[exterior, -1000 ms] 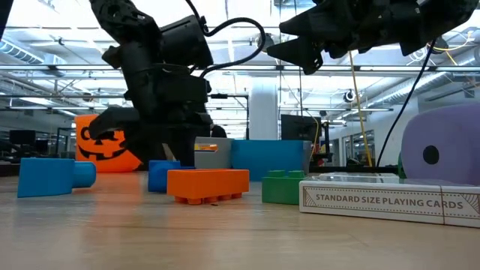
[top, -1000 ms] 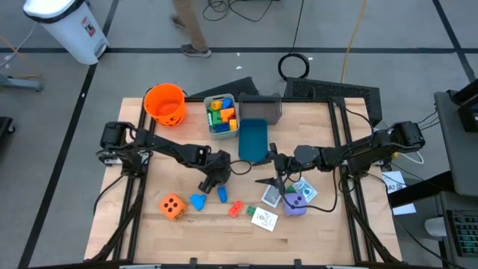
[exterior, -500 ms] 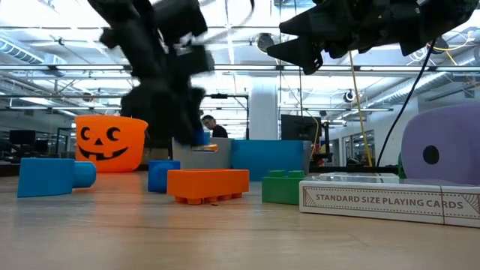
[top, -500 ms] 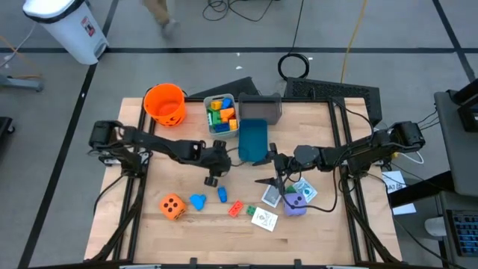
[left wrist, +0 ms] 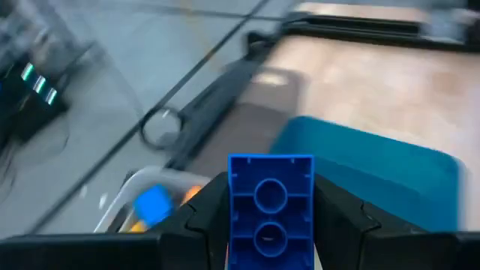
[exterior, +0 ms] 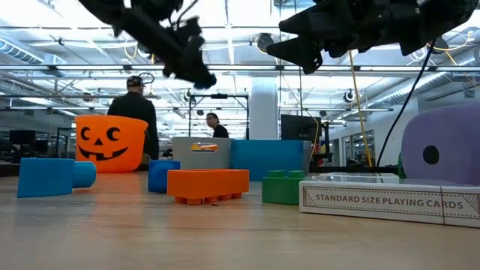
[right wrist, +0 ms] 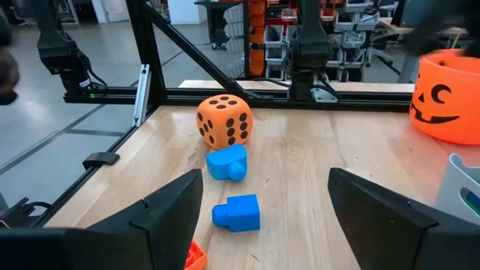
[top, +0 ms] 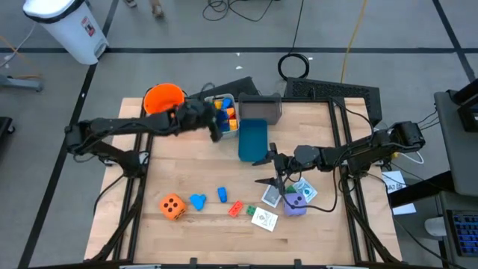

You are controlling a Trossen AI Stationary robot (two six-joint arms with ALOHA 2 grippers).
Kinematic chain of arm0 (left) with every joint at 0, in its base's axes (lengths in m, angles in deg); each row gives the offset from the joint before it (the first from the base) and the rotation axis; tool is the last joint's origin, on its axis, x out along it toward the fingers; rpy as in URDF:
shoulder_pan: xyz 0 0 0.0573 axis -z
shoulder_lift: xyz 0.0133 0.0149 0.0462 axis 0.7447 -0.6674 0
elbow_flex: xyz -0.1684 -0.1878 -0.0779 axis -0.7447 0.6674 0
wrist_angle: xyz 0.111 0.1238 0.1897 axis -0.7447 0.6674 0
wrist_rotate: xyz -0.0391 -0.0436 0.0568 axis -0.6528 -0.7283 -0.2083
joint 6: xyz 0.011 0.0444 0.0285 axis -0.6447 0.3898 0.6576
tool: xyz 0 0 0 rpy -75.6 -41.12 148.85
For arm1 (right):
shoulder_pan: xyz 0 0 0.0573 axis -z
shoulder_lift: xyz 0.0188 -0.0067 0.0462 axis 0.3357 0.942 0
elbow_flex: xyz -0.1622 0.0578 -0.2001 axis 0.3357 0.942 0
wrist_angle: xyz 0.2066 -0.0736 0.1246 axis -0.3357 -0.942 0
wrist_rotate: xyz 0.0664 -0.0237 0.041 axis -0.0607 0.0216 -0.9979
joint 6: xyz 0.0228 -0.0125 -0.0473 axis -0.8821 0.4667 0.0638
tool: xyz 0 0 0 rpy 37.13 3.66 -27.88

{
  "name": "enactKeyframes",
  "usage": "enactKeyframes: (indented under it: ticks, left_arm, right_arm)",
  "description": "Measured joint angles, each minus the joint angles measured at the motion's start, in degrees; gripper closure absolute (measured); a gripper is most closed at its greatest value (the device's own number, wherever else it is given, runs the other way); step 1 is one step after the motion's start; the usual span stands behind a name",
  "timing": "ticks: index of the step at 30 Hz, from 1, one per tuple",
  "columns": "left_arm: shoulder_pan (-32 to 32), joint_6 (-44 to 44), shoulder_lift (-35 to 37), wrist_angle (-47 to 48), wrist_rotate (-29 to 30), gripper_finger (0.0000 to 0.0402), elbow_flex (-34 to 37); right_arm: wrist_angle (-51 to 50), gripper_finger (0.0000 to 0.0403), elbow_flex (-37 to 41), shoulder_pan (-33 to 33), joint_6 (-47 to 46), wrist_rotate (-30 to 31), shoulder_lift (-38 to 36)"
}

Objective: Pick & Place Toys
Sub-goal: Put the small blue gamepiece into the white bin, then put the light blue 1 stud gamepiece into the white bin

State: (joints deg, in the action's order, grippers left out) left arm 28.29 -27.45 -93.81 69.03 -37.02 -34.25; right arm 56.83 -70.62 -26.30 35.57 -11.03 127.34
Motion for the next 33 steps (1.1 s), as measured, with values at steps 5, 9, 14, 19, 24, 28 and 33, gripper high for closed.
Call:
enactKeyframes:
  ticks: [5, 9, 14, 19, 24, 28, 33]
  left_arm:
    - [-8.8, -11.1, -5.4, -0.4, 3.5, 0.0254, 0.1]
    - [-13.7, -18.5, -10.6, -0.8, 4.2, 0.0254, 0.0]
    - [-15.7, -24.3, -16.0, -1.6, 4.1, 0.0245, 0.0]
    - [-16.2, -26.2, -17.9, -2.0, 6.0, 0.0202, 0.0]
    - [-16.1, -23.5, -17.5, -1.9, 1.3, 0.0152, 0.0]
    - [-16.0, -21.4, -17.3, -3.2, -4.1, 0.0127, 0.0]
    - [-15.9, -20.6, -14.0, -3.1, -6.0, 0.0116, 0.0]
  right_arm:
    - [0.0, 0.0122, 0.0, 0.4, 0.0, 0.0, 0.0]
    - [-0.4, 0.0122, 0.0, 1.0, -0.1, 0.0, 0.0]
    - [-0.6, 0.0122, 0.0, 1.1, -0.1, 0.0, 0.0]
    - [-0.7, 0.0122, 0.0, 1.1, -0.2, 0.0, 0.0]
    - [-0.7, 0.0122, 0.0, 1.1, -0.2, 0.0, 0.0]
    - [-0.7, 0.0122, 0.0, 1.1, -0.2, 0.0, 0.0]
    - [-0.7, 0.0122, 0.0, 1.1, -0.2, 0.0, 0.0]
